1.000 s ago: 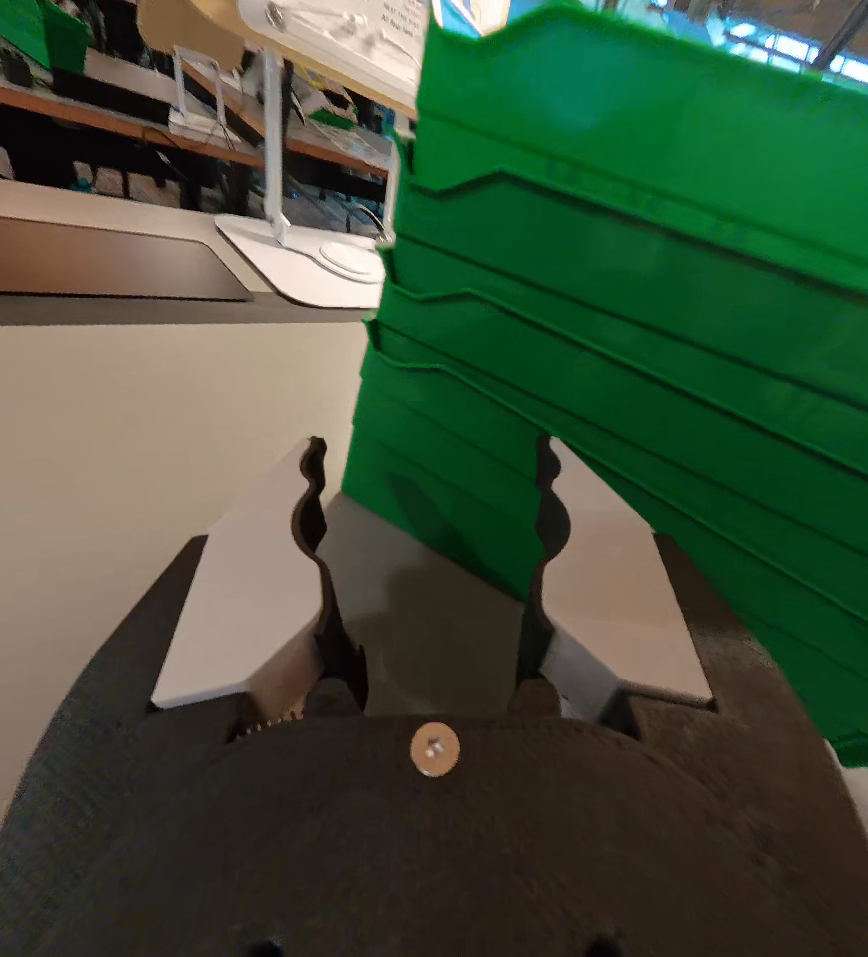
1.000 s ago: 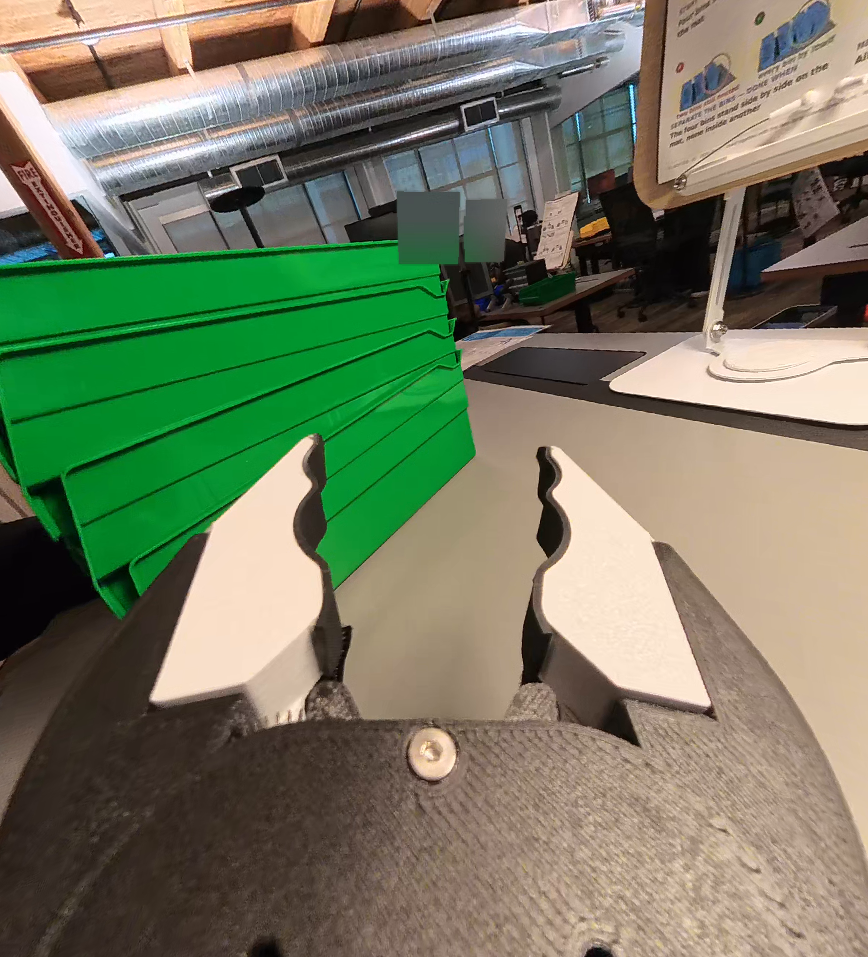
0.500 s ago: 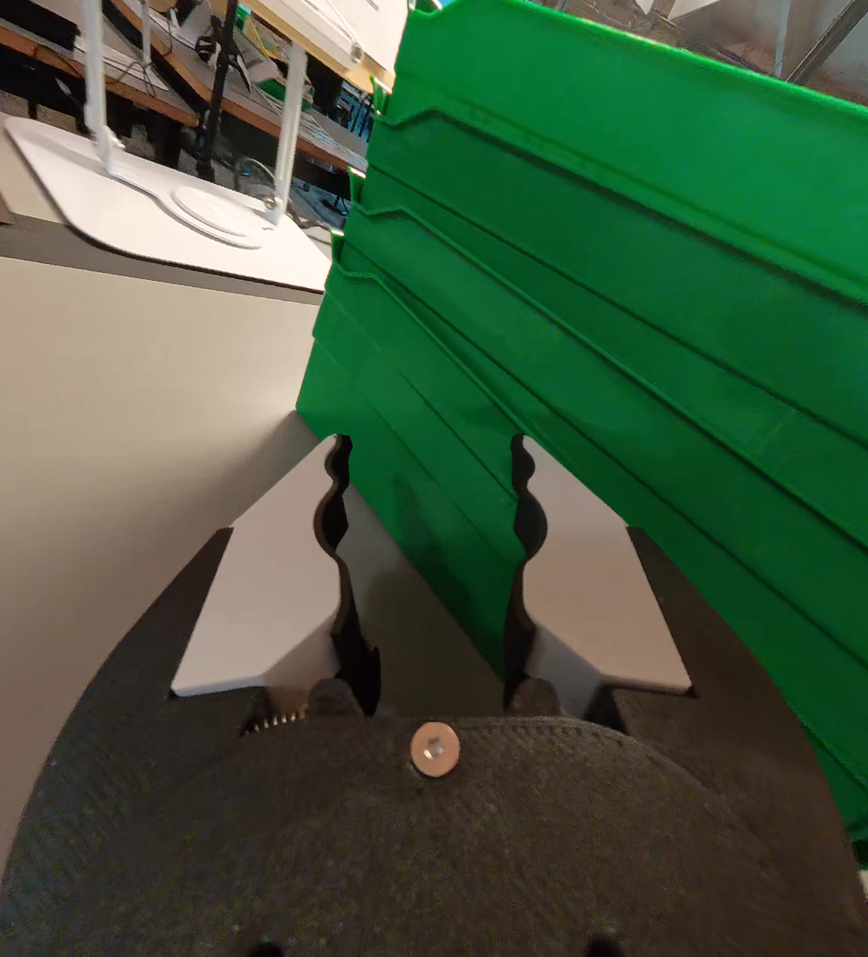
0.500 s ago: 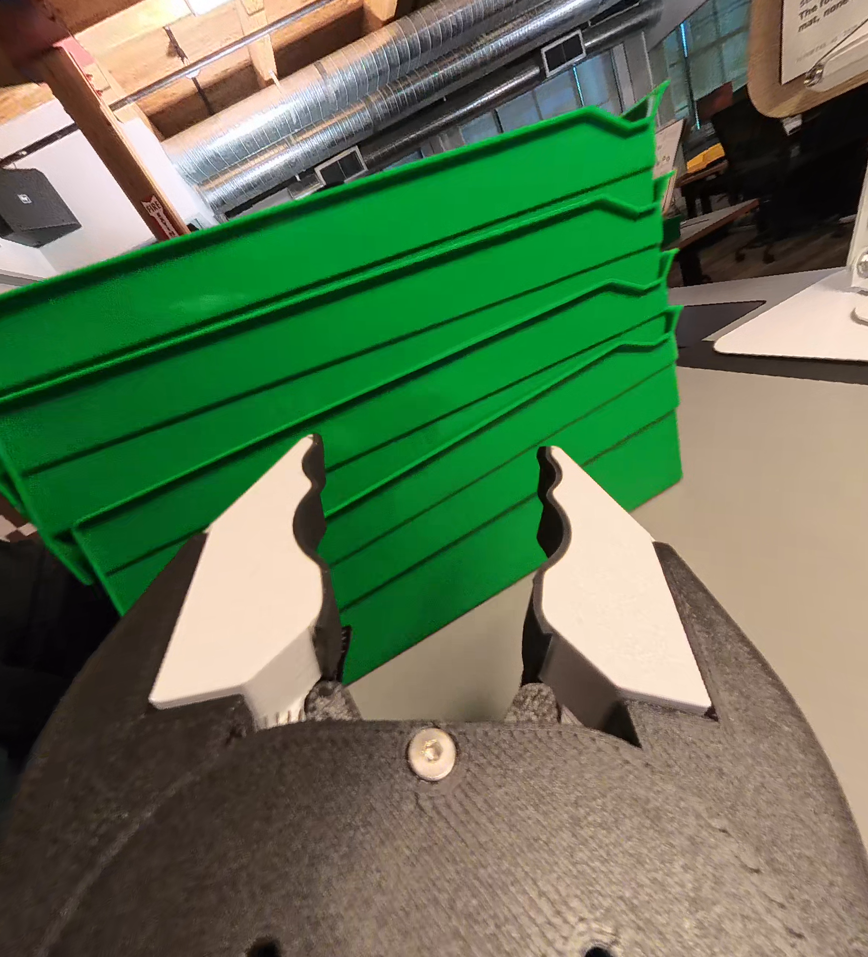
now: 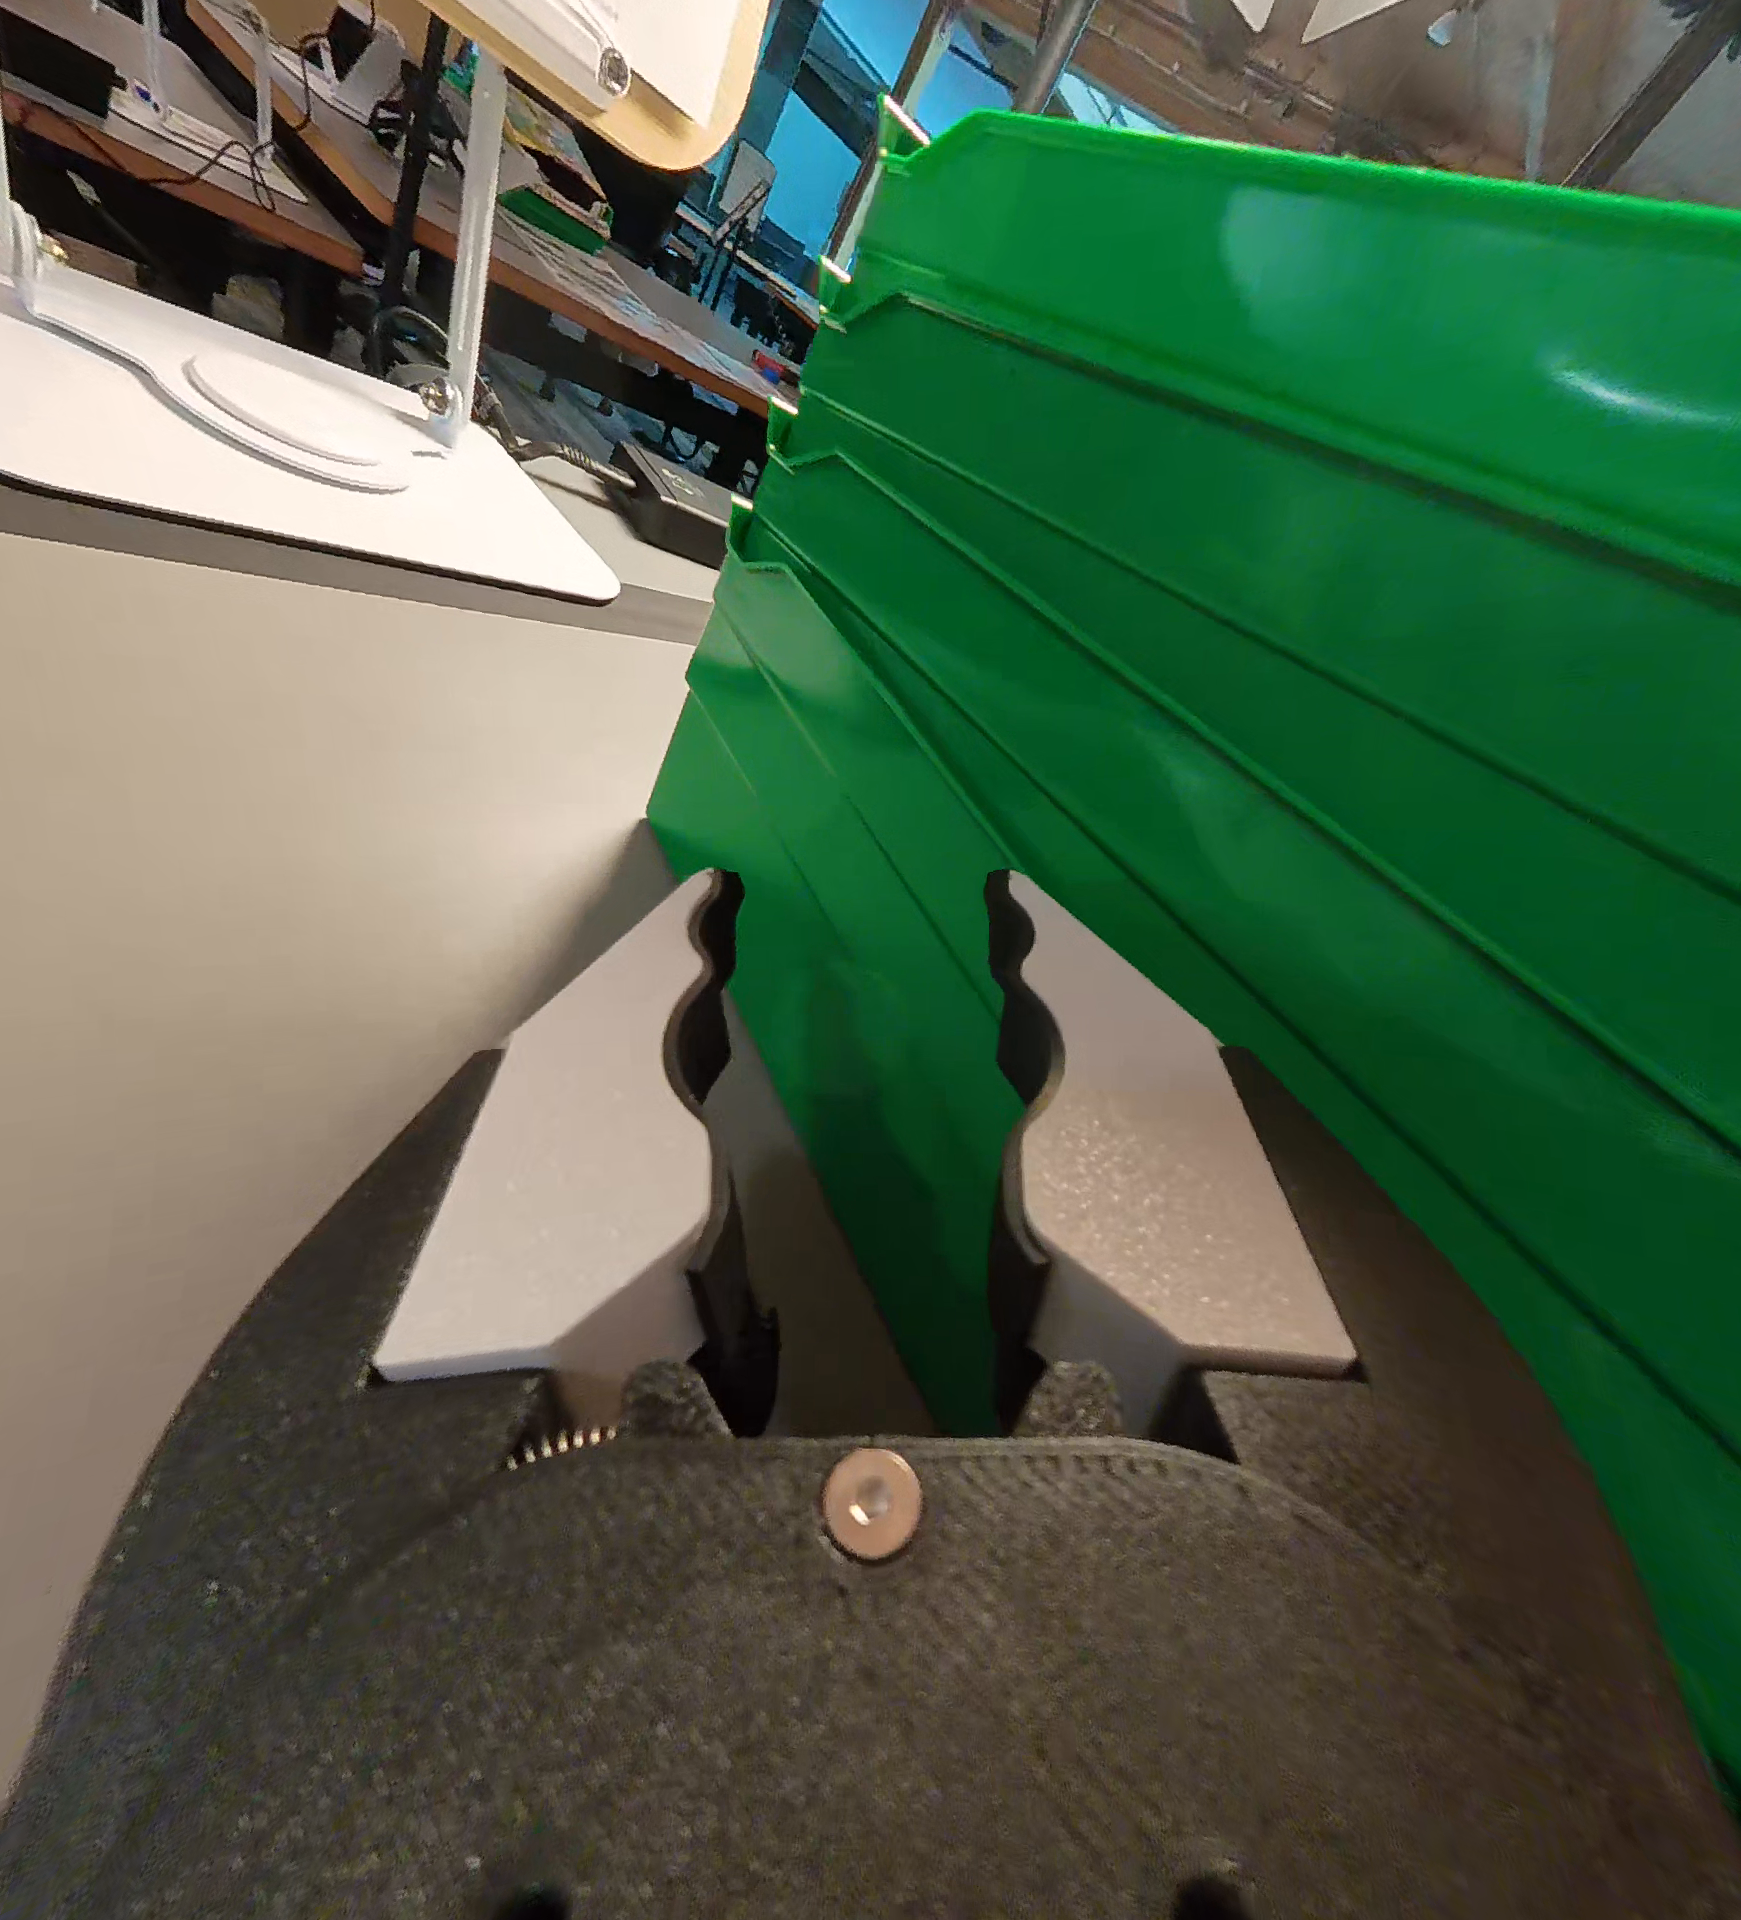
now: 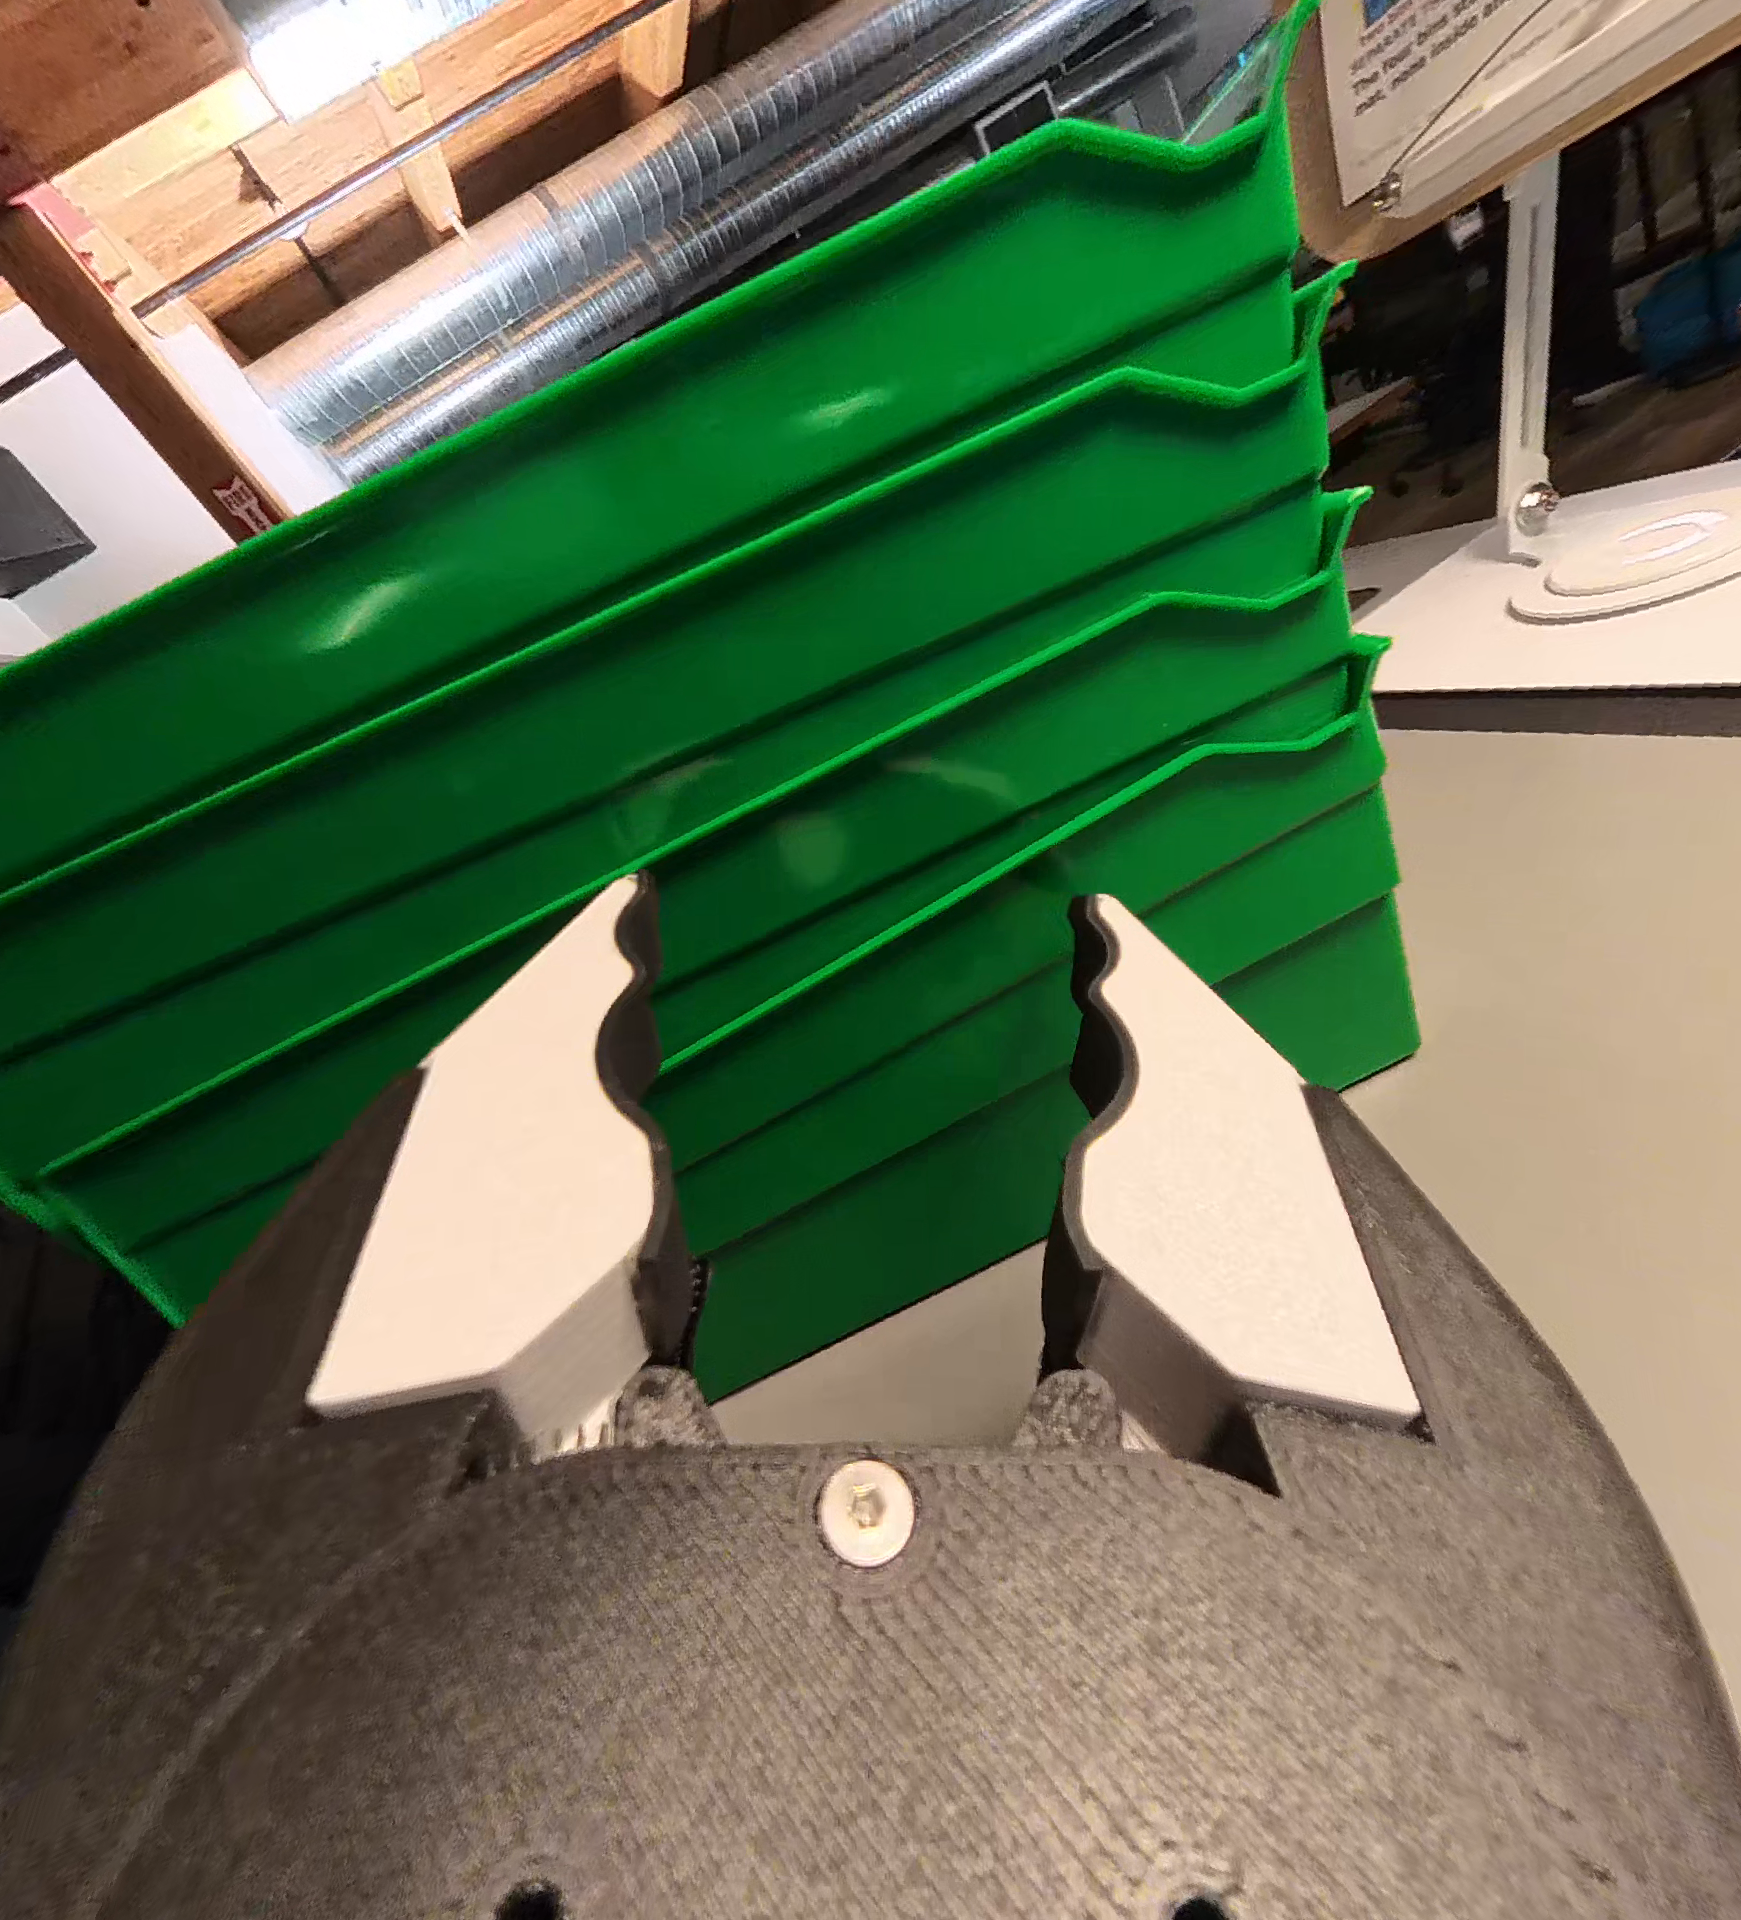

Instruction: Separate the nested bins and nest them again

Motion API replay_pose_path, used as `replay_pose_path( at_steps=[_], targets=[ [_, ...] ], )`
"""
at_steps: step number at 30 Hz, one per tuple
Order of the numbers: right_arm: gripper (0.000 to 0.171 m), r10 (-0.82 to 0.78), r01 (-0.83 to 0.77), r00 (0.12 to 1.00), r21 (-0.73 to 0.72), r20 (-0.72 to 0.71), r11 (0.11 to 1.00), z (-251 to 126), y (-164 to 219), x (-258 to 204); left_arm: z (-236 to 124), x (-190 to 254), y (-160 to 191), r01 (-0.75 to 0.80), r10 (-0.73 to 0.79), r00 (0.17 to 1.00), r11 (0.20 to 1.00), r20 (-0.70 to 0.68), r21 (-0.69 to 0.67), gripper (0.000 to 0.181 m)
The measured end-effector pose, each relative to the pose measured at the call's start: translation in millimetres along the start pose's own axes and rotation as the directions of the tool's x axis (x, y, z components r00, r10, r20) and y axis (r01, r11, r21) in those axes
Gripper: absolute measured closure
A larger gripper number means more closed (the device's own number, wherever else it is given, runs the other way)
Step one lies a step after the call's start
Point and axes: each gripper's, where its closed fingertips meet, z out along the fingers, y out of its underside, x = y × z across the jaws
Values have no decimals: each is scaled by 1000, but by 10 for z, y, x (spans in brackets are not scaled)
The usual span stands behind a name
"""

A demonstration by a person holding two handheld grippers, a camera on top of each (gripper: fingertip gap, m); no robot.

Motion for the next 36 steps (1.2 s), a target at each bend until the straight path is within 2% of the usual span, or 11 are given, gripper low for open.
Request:
replay_pose_path(
  at_steps=[4, 8, 12, 14, 19, 23, 25, 27, 32, 35, 36],
  targets=[
    [91, 13, -13, 1000, 11, -27, 1000, -30, -30, 58, 9, 82, 16, -2, 3, 1000, 1000, -11, 15, 142],
    [92, 26, -24, 997, 34, -68, 999, -80, -80, 149, 21, 137, 51, -6, 6, 1000, 1000, -21, 6, 141],
    [92, 41, -37, 996, 46, -81, 998, -105, -100, 190, 13, 86, 64, 28, -28, 1000, 1000, -12, -10, 119],
    [92, 38, -34, 995, 46, -91, 998, -123, -112, 207, -49, 90, -29, 66, -64, 997, 997, -51, 37, 87],
    [92, 28, -19, 992, 68, -124, 998, -211, -199, 262, -333, 35, -315, 42, -37, 998, 993, -50, 113, 80],
    [92, -21, 29, 981, 40, -192, 999, -260, -167, 364, -637, 146, -714, 56, -41, 996, 975, -74, 214, 76],
    [92, -18, 23, 980, 26, -200, 999, -255, -122, 393, -714, 260, -865, 65, -46, 995, 973, -89, 224, 73],
    [92, -24, 29, 979, 21, -201, 999, -251, -118, 389, -707, 381, -945, 49, -35, 996, 984, -79, 171, 70],
    [92, -38, 37, 978, -6, -208, 999, -225, -76, 391, -505, 650, -1042, -67, 70, 997, 994, 31, -87, 72],
    [91, -39, 36, 977, -17, -209, 999, -215, -60, 396, -298, 816, -998, -124, 148, 987, 944, 57, -305, 81],
    [91, -36, 33, 977, -19, -208, 999, -213, -55, 398, -230, 876, -991, -143, 171, 984, 920, 46, -364, 91]
  ],
)
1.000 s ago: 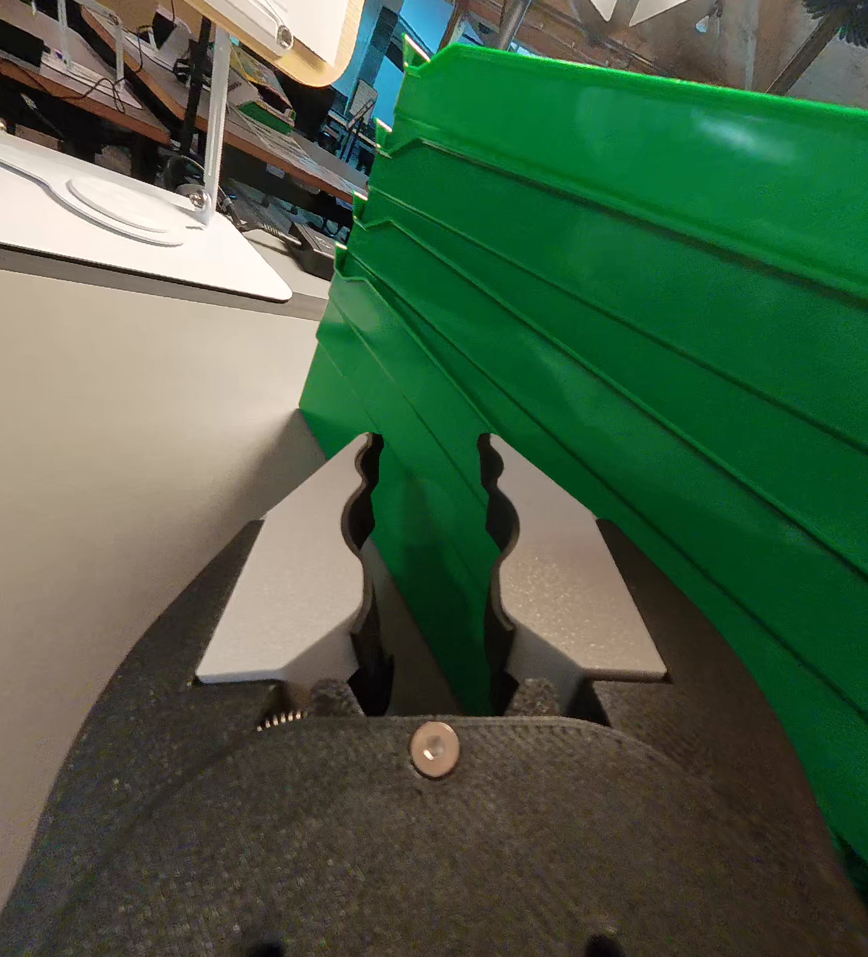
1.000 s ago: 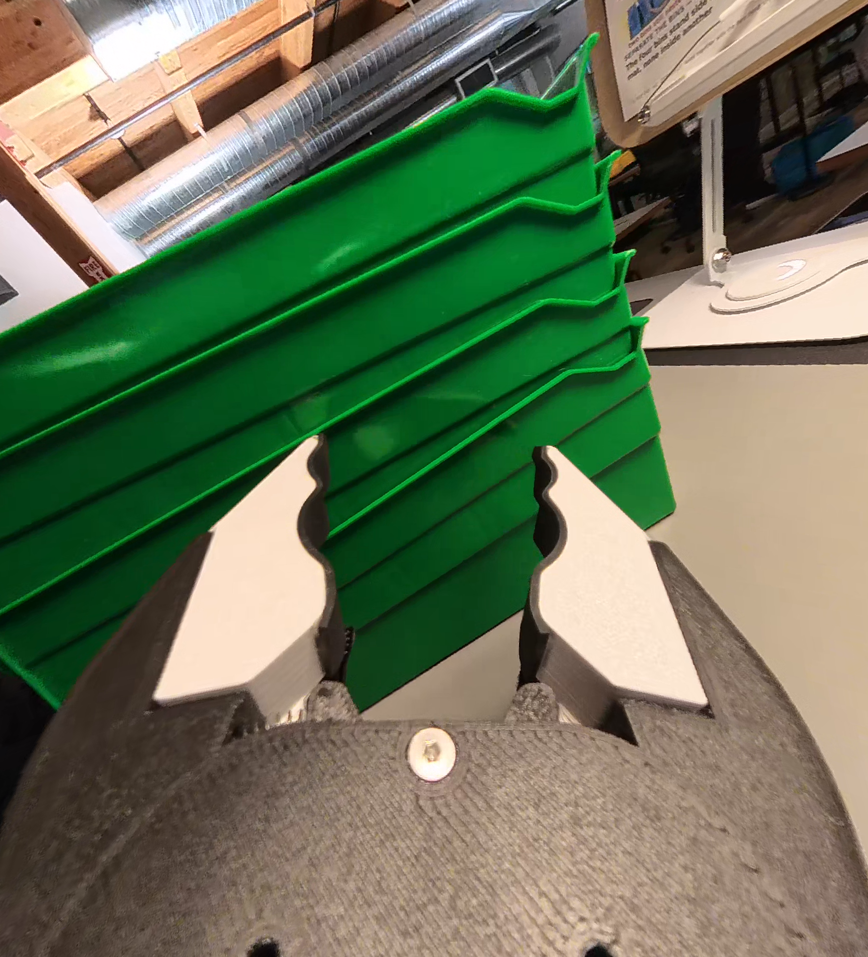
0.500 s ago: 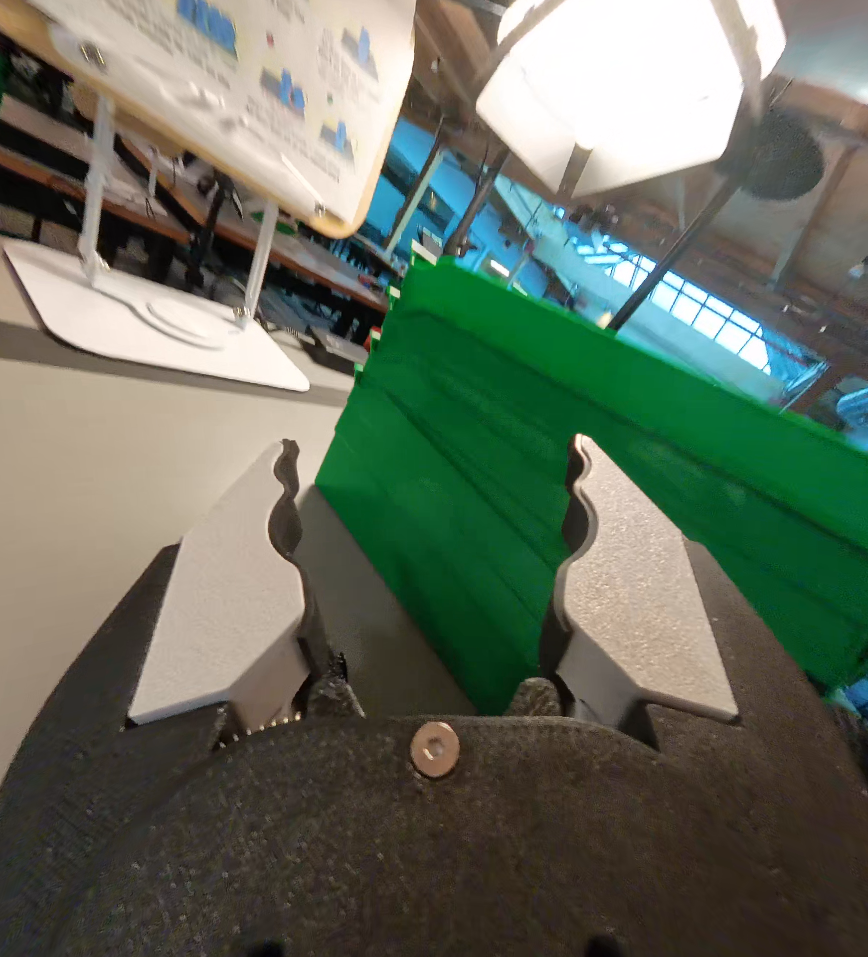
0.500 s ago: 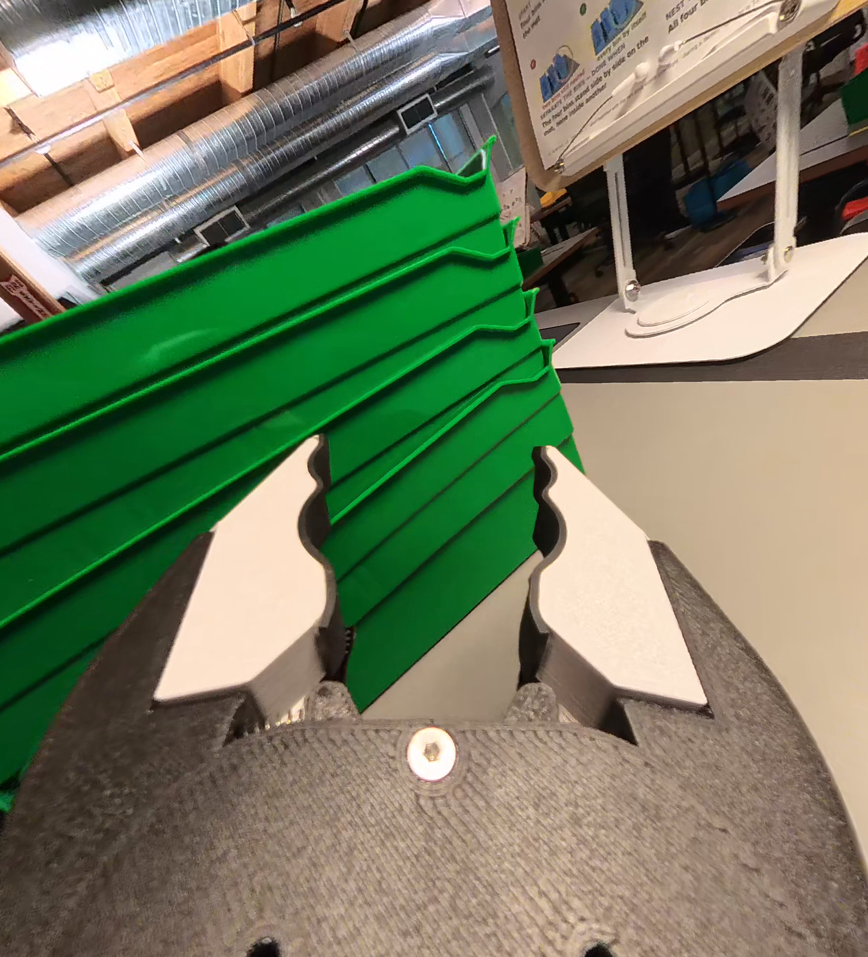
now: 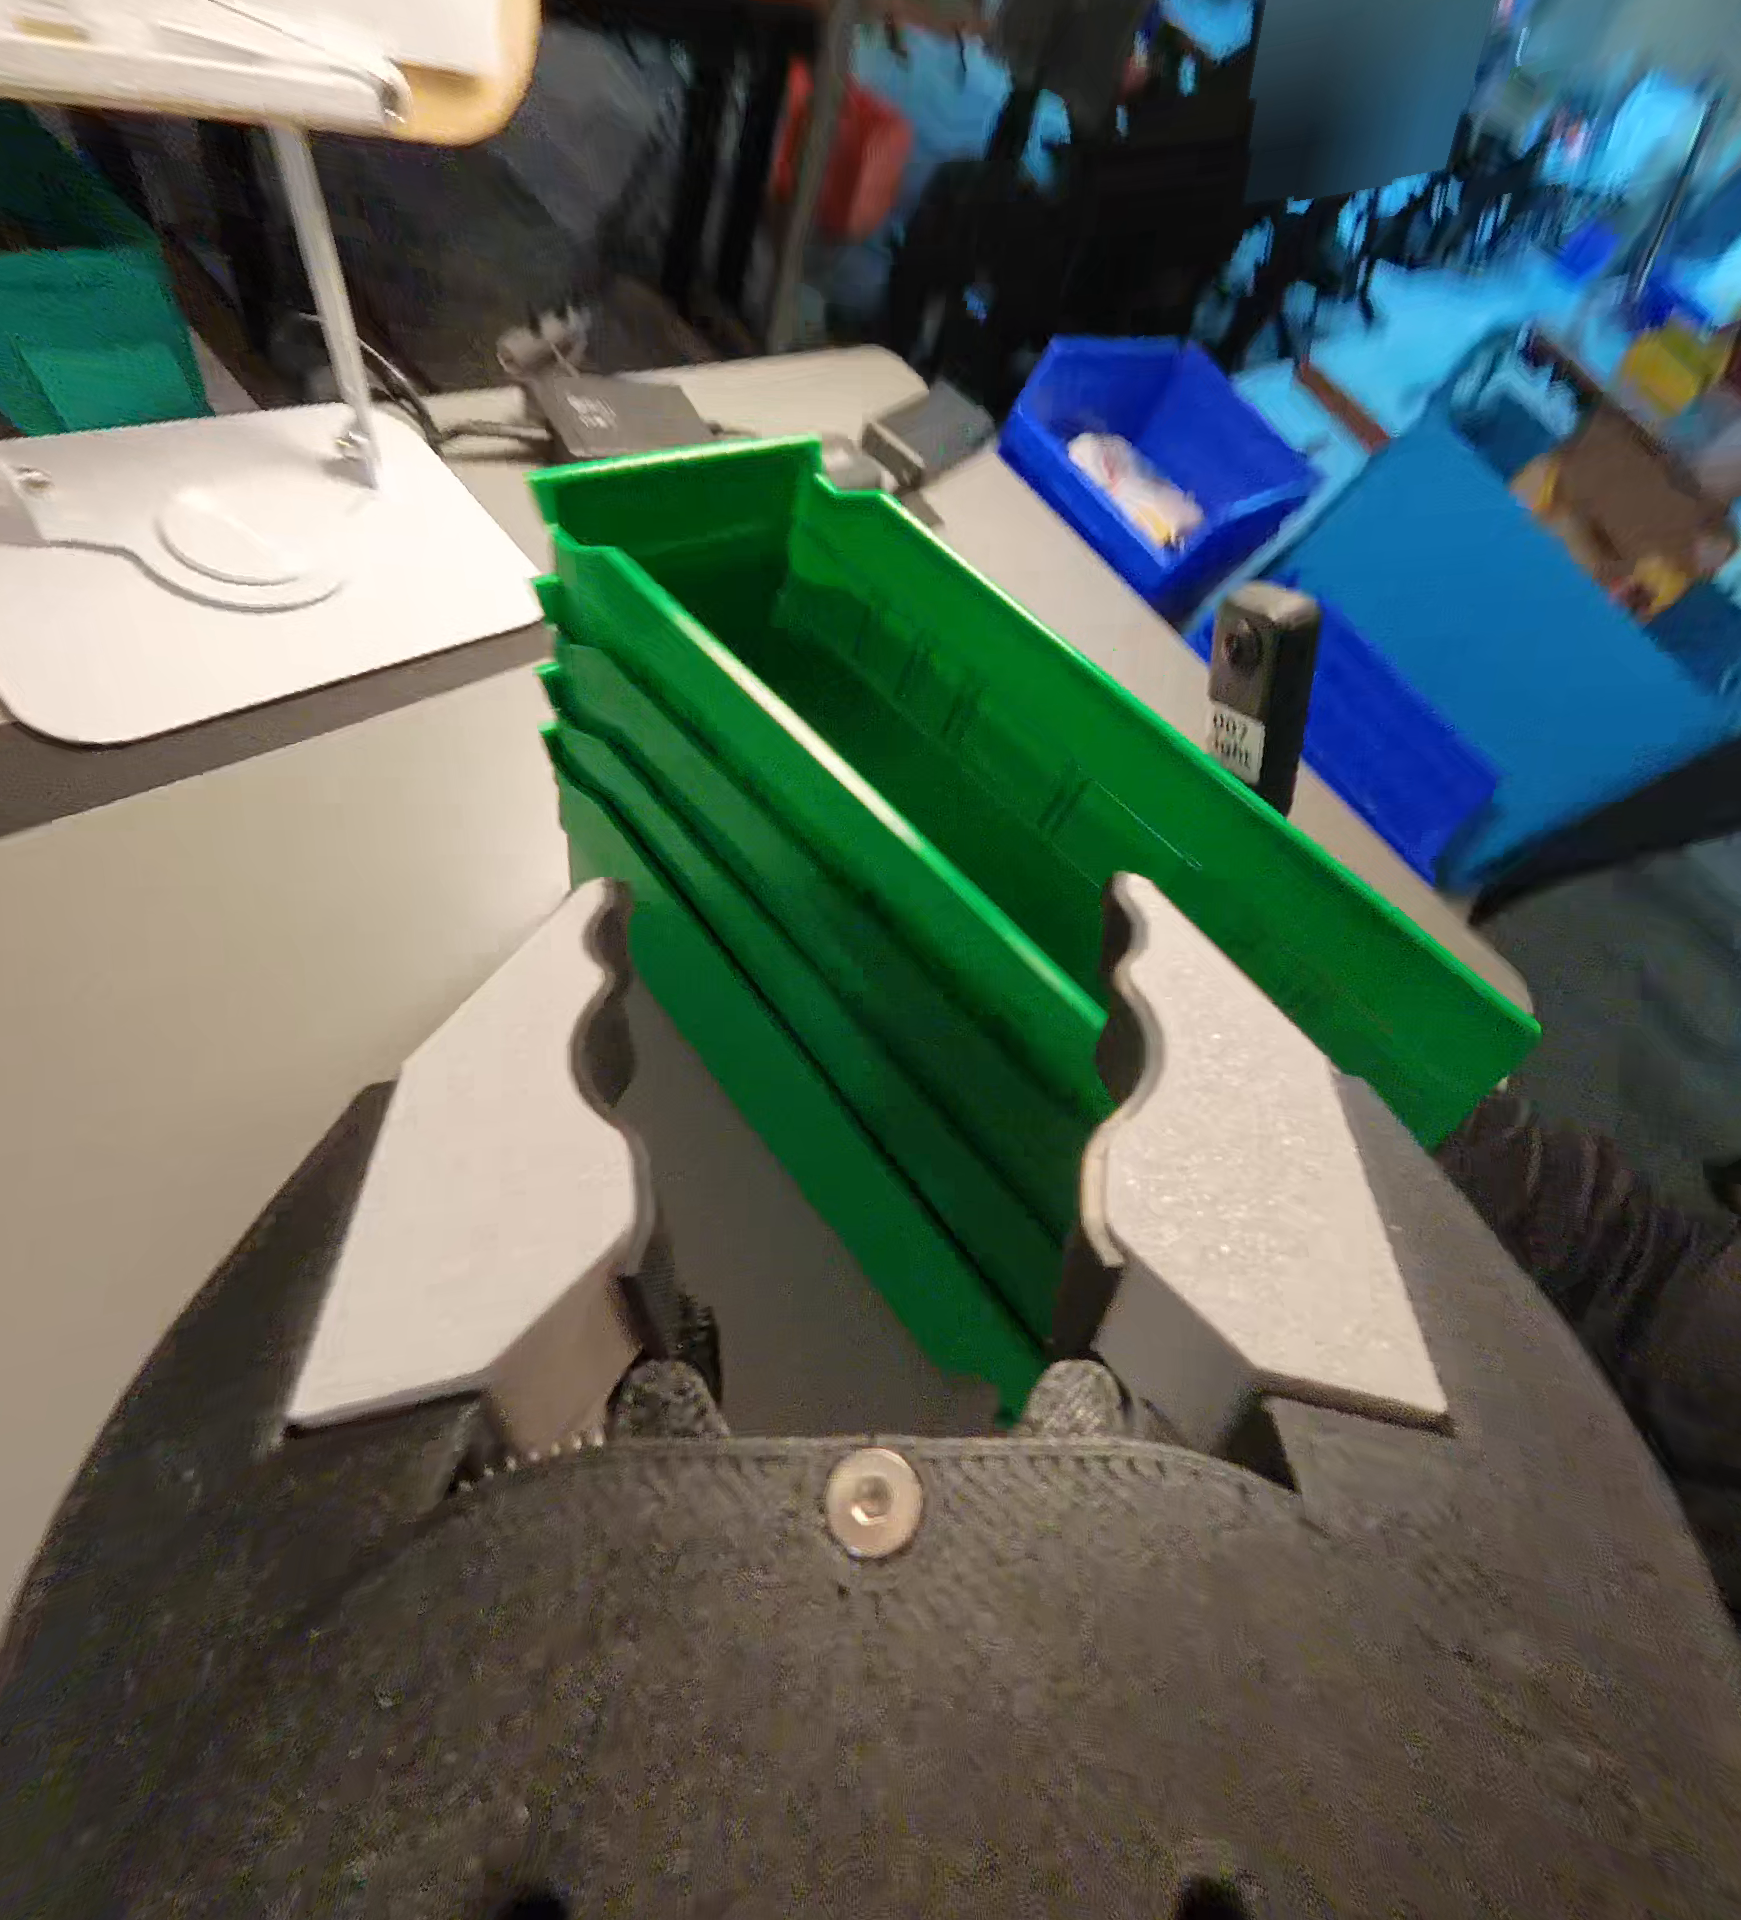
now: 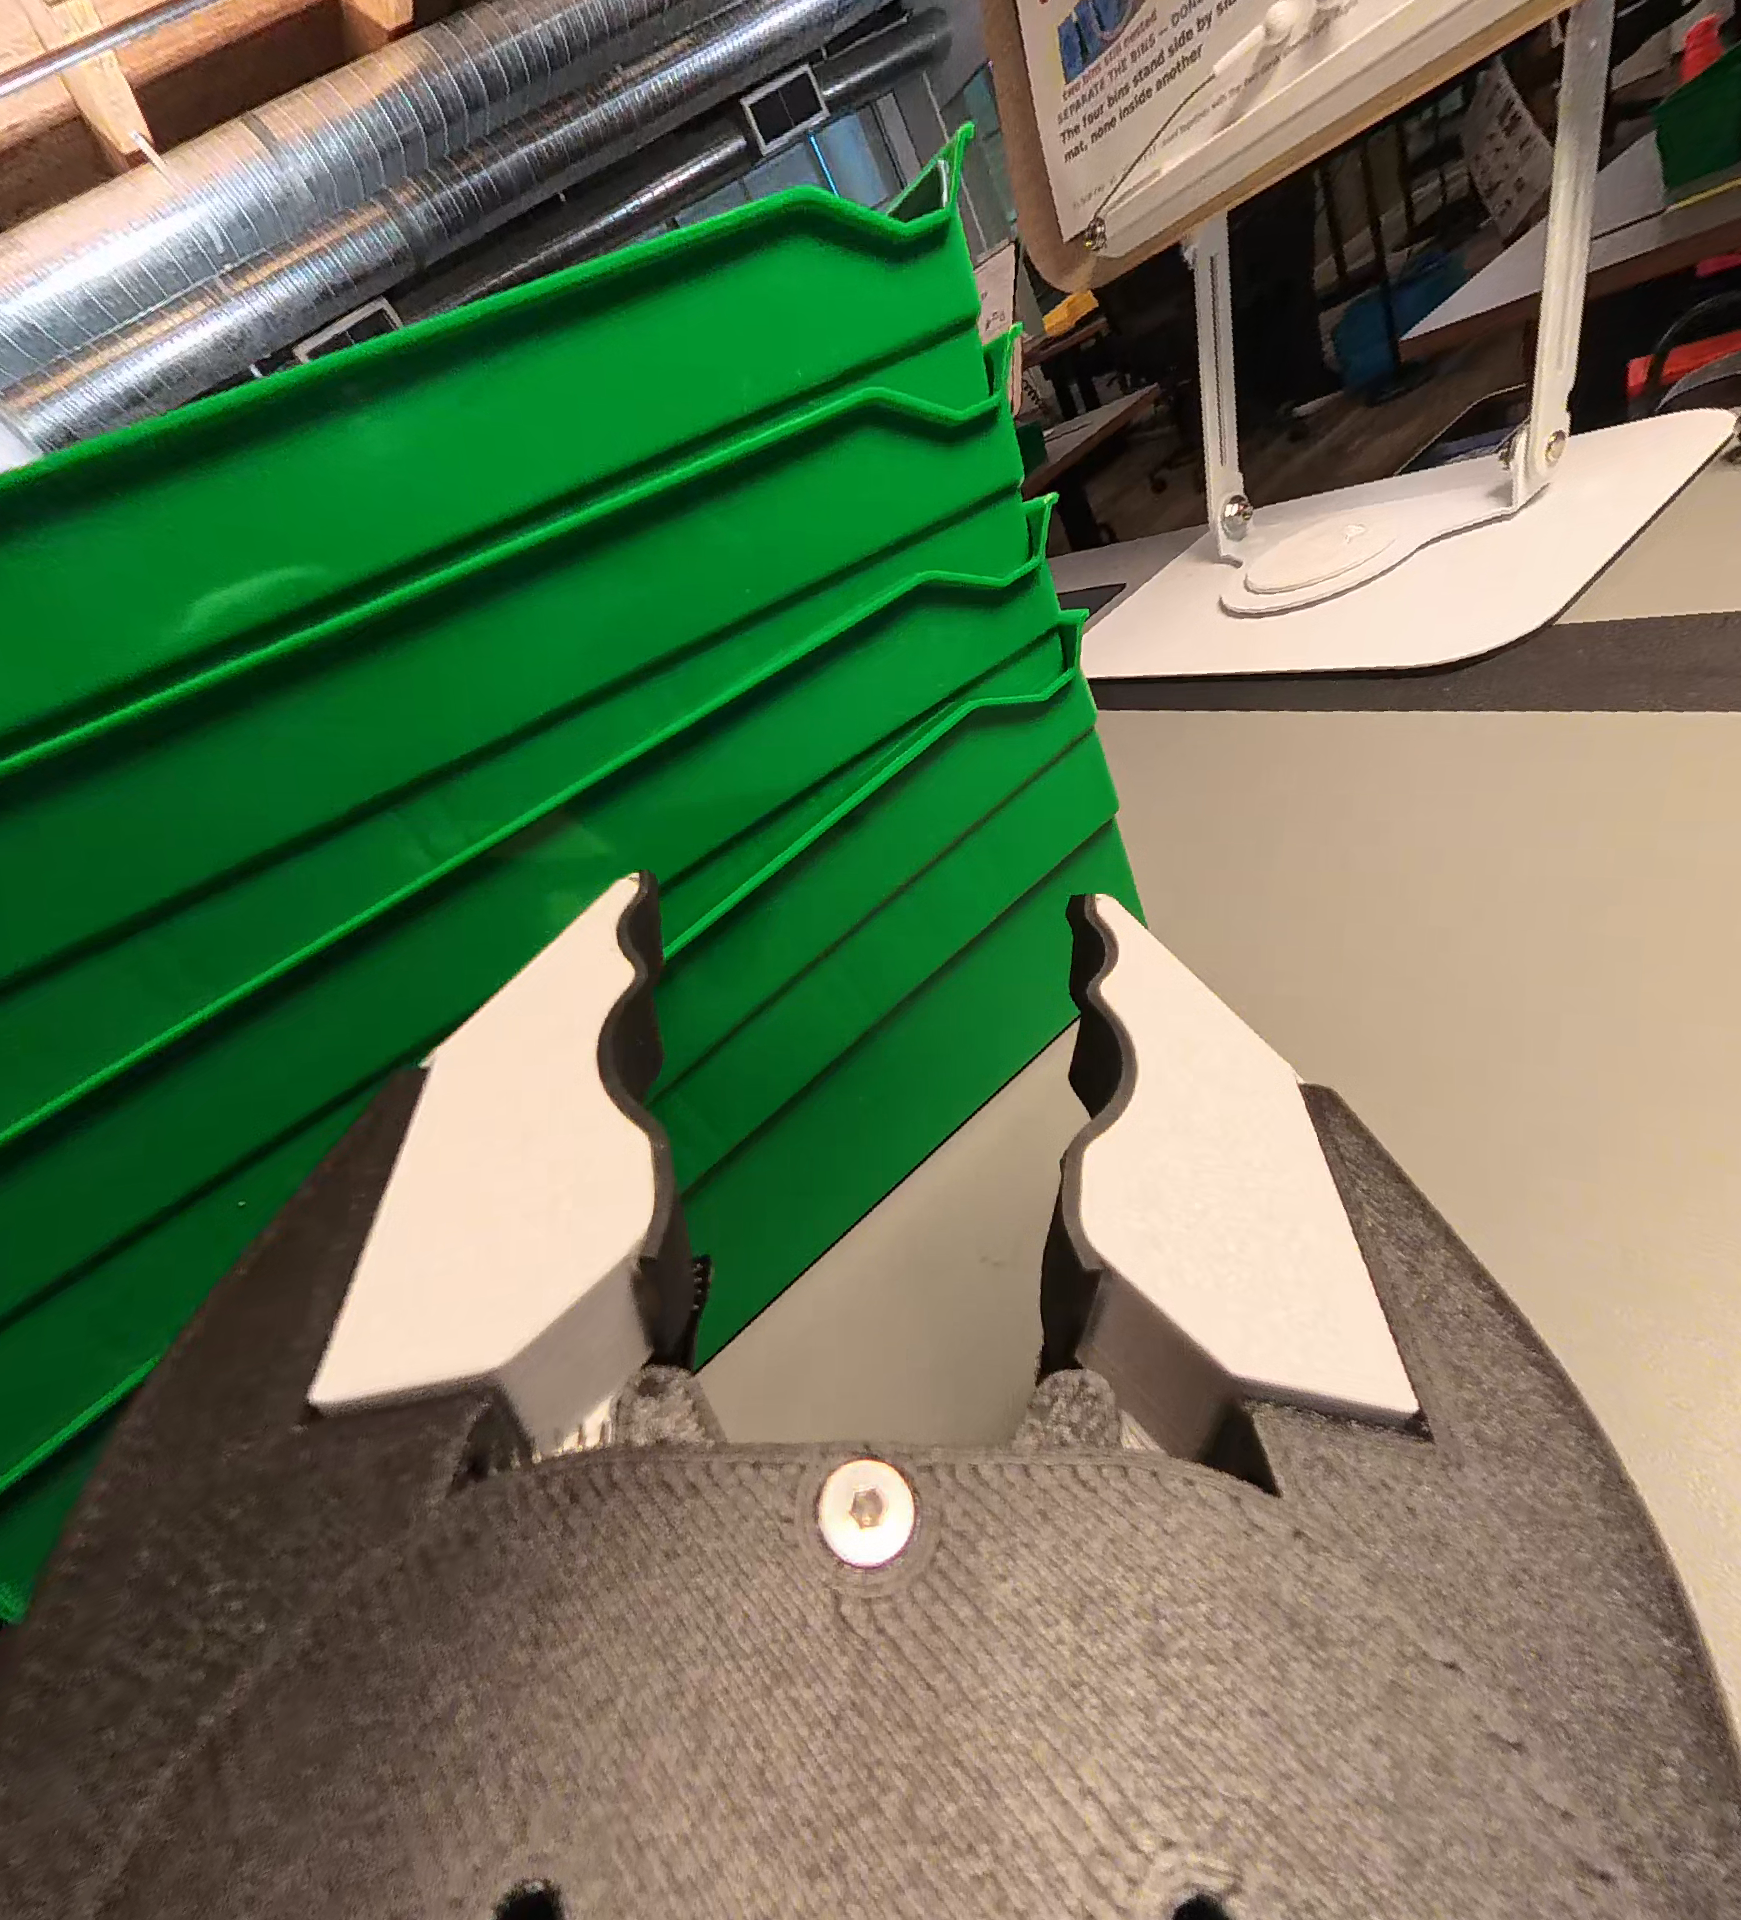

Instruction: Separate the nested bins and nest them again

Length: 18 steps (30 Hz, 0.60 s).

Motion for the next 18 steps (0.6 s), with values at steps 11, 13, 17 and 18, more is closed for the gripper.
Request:
replay_pose_path(
  at_steps=[11, 13, 17, 18],
  targets=[
    [91, 30, -30, 1000, -19, 10, 999, 17, 20, 19, 453, -34, -131, -188, 271, 951, 890, 151, -415, 110],
    [91, 28, -28, 1000, -23, 9, 999, 22, 26, 18, 517, -28, -119, -182, 275, 949, 877, 153, -445, 100],
    [91, 28, -28, 1000, -29, 8, 999, 29, 35, 19, 630, 61, -88, -175, 271, 953, 860, 138, -479, 76],
    [91, 28, -28, 1000, -31, 8, 999, 31, 37, 19, 652, 103, -73, -184, 275, 954, 854, 122, -486, 69]
  ],
)
